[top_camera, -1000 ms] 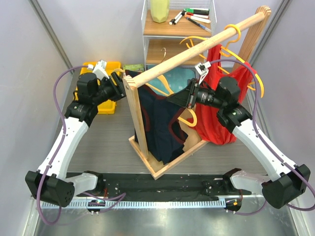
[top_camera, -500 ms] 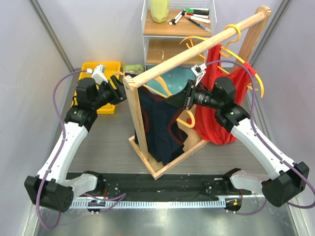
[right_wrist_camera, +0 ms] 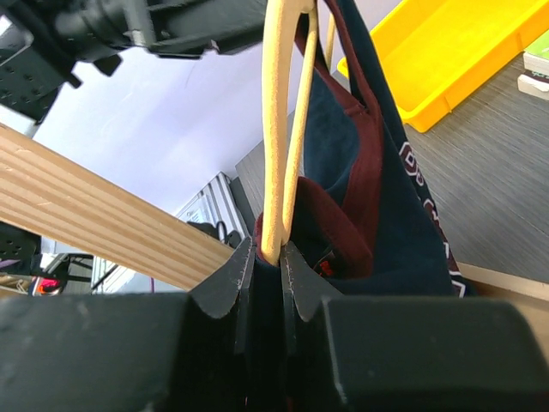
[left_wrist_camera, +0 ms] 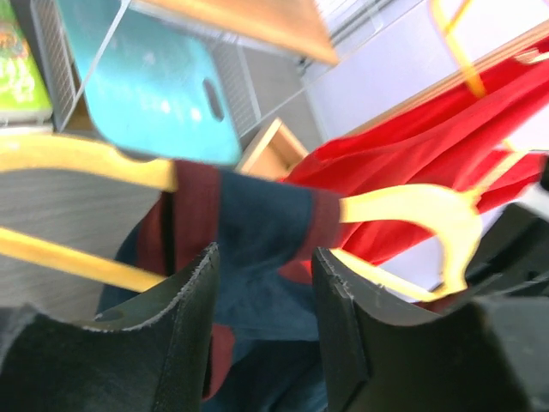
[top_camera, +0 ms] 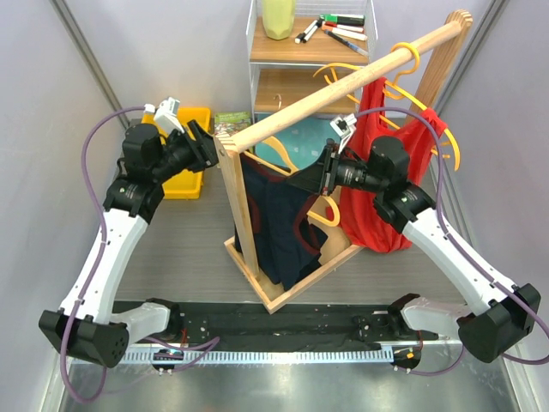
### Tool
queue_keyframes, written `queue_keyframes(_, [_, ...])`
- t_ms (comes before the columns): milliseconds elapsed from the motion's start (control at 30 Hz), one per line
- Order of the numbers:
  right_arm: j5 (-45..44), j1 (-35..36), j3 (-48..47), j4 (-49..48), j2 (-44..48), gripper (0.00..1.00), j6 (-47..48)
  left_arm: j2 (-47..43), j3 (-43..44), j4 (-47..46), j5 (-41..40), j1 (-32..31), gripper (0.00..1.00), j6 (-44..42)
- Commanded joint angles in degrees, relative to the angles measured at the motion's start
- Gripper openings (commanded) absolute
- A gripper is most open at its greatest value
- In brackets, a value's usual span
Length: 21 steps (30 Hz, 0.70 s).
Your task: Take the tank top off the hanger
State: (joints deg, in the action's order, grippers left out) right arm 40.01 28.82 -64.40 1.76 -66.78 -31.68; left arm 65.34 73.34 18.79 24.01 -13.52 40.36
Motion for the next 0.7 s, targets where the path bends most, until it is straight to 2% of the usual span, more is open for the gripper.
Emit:
queue_keyframes(0, [0.8, 0.4, -1.5, -4.0, 2.3, 0.01, 1.0, 0.1, 0.4, 2.2, 2.9, 0.1, 0.47, -2.2])
queue_keyframes(200, [1.3, 0.4, -1.8, -4.0, 2.1, 0.01, 1.1, -2.5, -1.4, 3.6, 2.0, 0.1, 0.48, -3.2])
queue_keyframes(267, [1.4, 0.4, -1.6, -3.9, 2.4, 0.01, 1.0, -3.1, -2.4, 4.2, 1.6, 0.0, 0.54, -3.2])
queue_keyframes(367, [1.4, 0.4, -1.3, -4.0, 3.0, 0.01, 1.1, -3.2, -2.8, 5.0, 0.3, 0.0, 0.57, -3.3])
queue_keyframes(500, [1.9, 0.4, -0.8, -4.2, 3.2, 0.01, 0.3, -3.6, -3.5, 4.1, 1.0, 0.0, 0.57, -2.9])
queue_keyframes(667, [2.0, 0.4, -0.4, -4.8, 4.2, 0.01, -0.7, -1.7, -2.8, 2.9, 3.1, 0.0, 0.53, -2.7])
